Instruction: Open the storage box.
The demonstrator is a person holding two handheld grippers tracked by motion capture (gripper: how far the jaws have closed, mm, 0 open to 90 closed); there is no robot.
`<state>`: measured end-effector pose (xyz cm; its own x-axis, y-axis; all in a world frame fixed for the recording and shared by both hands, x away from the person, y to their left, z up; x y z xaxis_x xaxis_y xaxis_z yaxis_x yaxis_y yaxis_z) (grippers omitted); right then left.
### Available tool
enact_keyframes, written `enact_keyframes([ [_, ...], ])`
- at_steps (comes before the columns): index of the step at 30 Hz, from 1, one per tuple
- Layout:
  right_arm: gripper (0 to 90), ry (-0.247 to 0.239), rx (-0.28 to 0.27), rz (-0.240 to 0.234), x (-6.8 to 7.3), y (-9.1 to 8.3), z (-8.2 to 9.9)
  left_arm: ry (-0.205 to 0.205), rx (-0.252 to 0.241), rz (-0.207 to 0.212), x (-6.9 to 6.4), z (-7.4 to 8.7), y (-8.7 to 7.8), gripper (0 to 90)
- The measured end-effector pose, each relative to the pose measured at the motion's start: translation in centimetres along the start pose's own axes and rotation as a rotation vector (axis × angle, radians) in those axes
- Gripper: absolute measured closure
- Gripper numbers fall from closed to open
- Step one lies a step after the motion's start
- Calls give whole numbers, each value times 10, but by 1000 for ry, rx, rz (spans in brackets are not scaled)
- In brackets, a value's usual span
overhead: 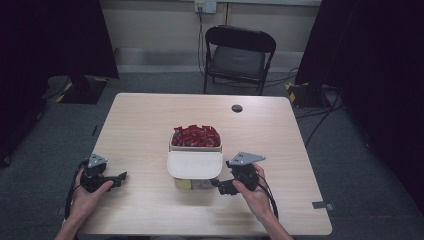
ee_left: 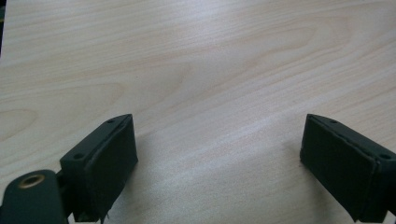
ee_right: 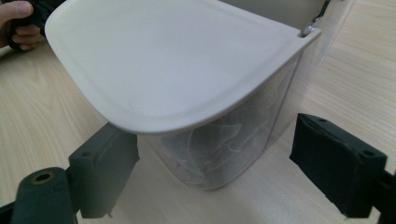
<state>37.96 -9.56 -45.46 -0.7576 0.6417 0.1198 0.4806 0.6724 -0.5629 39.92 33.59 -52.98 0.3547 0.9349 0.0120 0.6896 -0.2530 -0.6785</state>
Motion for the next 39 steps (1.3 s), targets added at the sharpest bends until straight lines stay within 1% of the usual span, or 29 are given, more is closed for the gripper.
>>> enact_keyframes([
  [7,142,6,-6,-7,0,-2,-2,0,0,0,0,0,0,102],
  [10,147,7,-20,-12,-1,-3,-5,0,0,0,0,0,0,102],
  [17,145,3,-18,-25,-2,-2,-10,0,0,0,0,0,0,103],
  [18,145,-3,-16,-22,-2,-2,-11,0,0,0,0,0,0,103],
  [22,143,0,-27,-22,-3,-3,-16,0,0,0,0,0,0,102],
  [25,144,10,-42,-27,-4,-3,-20,0,0,0,0,0,0,102],
  [28,147,2,-41,-11,-6,-2,-23,0,0,0,0,0,0,103],
  [32,149,19,-64,-16,-9,-1,-27,0,0,0,0,0,0,103],
  [35,159,22,-65,-10,-11,1,-28,0,0,0,0,0,0,103],
  [39,165,29,-73,-21,-12,4,-31,0,0,0,0,0,0,102],
])
Point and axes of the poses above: each handheld gripper's, and its own axes: y roughly forward along the jaws, z roughly out of its underside, x roughly to its left, the point moved 4 cm from there along y, roughly forward along the jaws, and after that the axes turned 1 degree about -z, right-handed, at the moved point
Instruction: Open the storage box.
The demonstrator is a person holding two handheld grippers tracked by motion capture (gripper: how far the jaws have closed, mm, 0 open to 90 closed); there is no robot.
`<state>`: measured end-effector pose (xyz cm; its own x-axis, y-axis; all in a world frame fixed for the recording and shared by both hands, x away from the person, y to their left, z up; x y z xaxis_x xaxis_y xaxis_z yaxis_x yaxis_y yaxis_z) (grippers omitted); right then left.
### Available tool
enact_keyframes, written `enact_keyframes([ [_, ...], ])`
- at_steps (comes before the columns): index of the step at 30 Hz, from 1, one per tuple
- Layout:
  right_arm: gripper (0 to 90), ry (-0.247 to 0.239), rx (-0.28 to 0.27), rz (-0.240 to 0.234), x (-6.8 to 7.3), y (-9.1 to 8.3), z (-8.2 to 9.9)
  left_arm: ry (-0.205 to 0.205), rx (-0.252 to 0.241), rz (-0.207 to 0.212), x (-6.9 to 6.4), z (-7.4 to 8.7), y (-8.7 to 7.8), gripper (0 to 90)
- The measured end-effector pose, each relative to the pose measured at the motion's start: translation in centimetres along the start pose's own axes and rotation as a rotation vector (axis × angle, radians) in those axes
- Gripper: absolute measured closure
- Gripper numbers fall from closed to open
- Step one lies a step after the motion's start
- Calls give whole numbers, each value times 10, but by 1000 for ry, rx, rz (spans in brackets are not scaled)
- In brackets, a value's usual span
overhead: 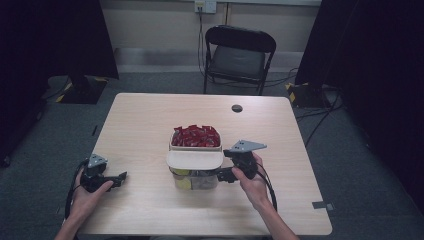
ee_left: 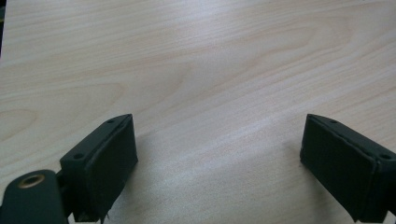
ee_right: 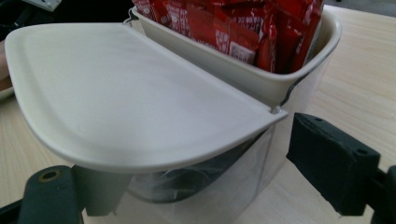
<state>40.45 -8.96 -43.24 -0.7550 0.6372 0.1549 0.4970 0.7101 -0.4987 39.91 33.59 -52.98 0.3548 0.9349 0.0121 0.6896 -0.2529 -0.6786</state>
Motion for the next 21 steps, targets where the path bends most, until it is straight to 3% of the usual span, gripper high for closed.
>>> enact_keyframes([
  [21,146,30,-37,3,-13,10,-19,0,0,0,0,0,0,102],
])
Point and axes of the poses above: each handheld gripper's, and its own axes: y roughly forward along the jaws, z roughly out of its underside, x roughly to its left, the point moved 4 cm from there along y, roughly forward along the jaws, and after that the axes turned 1 degree about -z, right-handed, at the moved point
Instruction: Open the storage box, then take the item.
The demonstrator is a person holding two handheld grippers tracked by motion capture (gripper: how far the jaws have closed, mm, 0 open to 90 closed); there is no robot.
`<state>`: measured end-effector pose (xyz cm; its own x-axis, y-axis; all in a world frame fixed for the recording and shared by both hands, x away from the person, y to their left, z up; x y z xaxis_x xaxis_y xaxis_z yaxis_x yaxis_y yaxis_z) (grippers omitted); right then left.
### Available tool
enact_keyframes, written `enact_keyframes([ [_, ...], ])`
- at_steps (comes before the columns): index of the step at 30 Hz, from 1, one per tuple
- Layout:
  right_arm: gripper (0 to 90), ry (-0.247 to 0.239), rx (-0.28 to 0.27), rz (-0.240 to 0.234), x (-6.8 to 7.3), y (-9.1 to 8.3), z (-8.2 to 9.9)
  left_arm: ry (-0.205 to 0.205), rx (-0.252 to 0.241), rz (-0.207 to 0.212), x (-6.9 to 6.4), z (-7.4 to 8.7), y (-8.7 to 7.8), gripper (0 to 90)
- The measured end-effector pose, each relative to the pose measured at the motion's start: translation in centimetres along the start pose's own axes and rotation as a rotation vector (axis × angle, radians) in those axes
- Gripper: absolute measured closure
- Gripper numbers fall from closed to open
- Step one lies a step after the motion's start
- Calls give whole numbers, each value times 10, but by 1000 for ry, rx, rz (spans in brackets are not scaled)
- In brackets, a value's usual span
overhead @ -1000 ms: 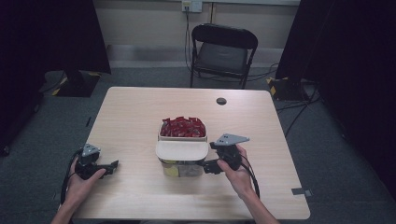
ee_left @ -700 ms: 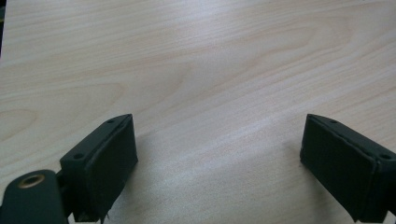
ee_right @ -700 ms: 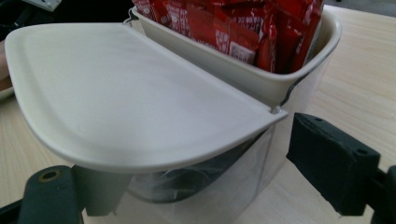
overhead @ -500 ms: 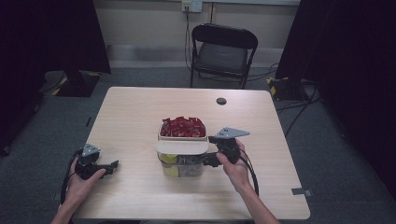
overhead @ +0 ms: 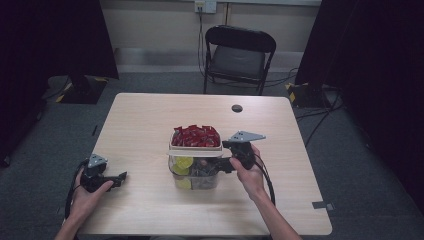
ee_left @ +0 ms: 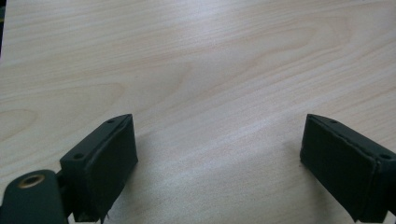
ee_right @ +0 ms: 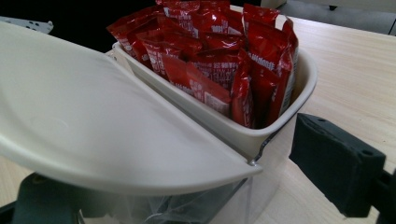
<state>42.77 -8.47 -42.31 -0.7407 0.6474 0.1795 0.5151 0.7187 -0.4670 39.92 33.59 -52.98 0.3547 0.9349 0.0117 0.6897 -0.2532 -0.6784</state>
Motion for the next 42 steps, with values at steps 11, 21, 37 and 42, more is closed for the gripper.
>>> enact_keyframes([
  [11,213,44,-32,-15,-11,1,-12,0,0,2,0,0,0,102],
  [21,235,64,-54,-16,-16,4,-21,2,0,3,0,0,0,101],
  [37,228,64,-42,2,-14,5,-22,-2,-3,7,-1,-1,0,118],
  [42,231,64,-40,2,-14,5,-22,-53,-2,27,0,-3,-1,159],
])
Point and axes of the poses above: each handheld gripper's, and its own axes: y roughly forward along the jaws, z roughly out of its underside, x roughly to its left, the point moved 4 cm from there along y, roughly forward along the jaws, and after that the axes turned 1 degree about -z, right-handed, at the moved point
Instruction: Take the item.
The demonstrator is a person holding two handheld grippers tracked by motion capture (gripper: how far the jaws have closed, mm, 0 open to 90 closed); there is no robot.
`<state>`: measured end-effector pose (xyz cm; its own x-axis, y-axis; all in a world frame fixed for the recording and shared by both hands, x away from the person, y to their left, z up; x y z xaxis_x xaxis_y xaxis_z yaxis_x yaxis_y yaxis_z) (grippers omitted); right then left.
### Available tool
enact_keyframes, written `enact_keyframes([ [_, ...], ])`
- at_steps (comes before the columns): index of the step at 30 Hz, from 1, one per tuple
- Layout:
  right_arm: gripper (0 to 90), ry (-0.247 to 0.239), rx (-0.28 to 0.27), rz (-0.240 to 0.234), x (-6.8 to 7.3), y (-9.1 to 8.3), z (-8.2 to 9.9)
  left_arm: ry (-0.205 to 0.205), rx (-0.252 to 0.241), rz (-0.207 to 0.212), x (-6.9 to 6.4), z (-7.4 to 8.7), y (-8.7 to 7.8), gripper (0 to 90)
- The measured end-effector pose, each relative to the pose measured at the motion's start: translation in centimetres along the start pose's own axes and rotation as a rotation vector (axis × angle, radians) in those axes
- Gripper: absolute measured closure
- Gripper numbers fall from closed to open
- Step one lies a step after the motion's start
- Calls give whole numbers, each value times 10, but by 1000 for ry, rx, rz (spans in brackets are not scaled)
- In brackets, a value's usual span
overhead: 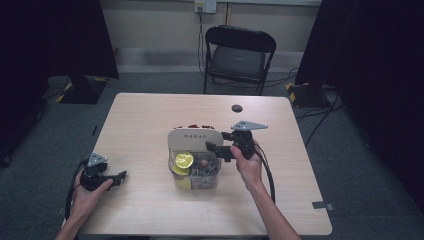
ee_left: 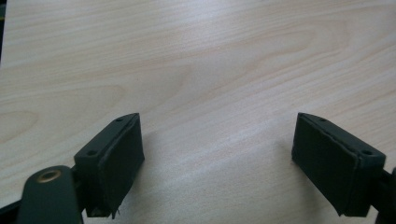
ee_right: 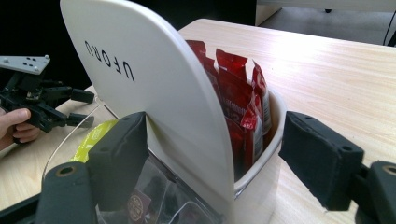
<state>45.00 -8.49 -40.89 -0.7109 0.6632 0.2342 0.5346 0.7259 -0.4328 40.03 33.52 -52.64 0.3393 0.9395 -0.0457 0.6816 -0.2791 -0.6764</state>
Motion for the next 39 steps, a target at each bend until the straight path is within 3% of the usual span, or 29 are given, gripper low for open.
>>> enact_keyframes([
  [1,231,-3,3,3,0,0,0,-20,0,12,-1,-1,-1,162],
  [4,234,-1,4,4,-1,-2,0,6,23,5,-5,-1,-1,191],
  [5,232,-5,4,5,-1,-2,-1,-1,21,27,-6,-2,-2,192],
  [10,232,0,0,7,-2,-4,-1,12,-27,43,-14,-9,-10,208],
  [16,241,2,3,2,-1,-3,0,30,-63,110,-24,-17,-16,222],
  [23,234,0,16,-5,-1,0,1,12,-95,187,-36,-29,-22,251],
  [26,237,0,19,-7,-1,0,2,27,-106,224,-46,-33,-24,270],
  [30,237,1,20,-7,-2,0,2,84,-111,250,-61,-39,-26,270],
  [36,241,1,18,-9,-2,0,1,57,-153,327,-74,-52,-32,281],
  [39,243,0,18,-12,-2,-1,1,72,-154,329,-78,-57,-33,295],
])
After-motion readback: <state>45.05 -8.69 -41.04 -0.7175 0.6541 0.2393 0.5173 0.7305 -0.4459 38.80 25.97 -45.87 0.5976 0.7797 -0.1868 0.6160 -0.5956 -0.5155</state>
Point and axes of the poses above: each handheld gripper's, and its own axes: y roughly forward along the jaws, z roughly out of its underside, x roughly to its left, the point moved 4 cm from there along y, roughly forward along the jaws, and after that the axes turned 1 degree about -z, right-handed, at the moved point
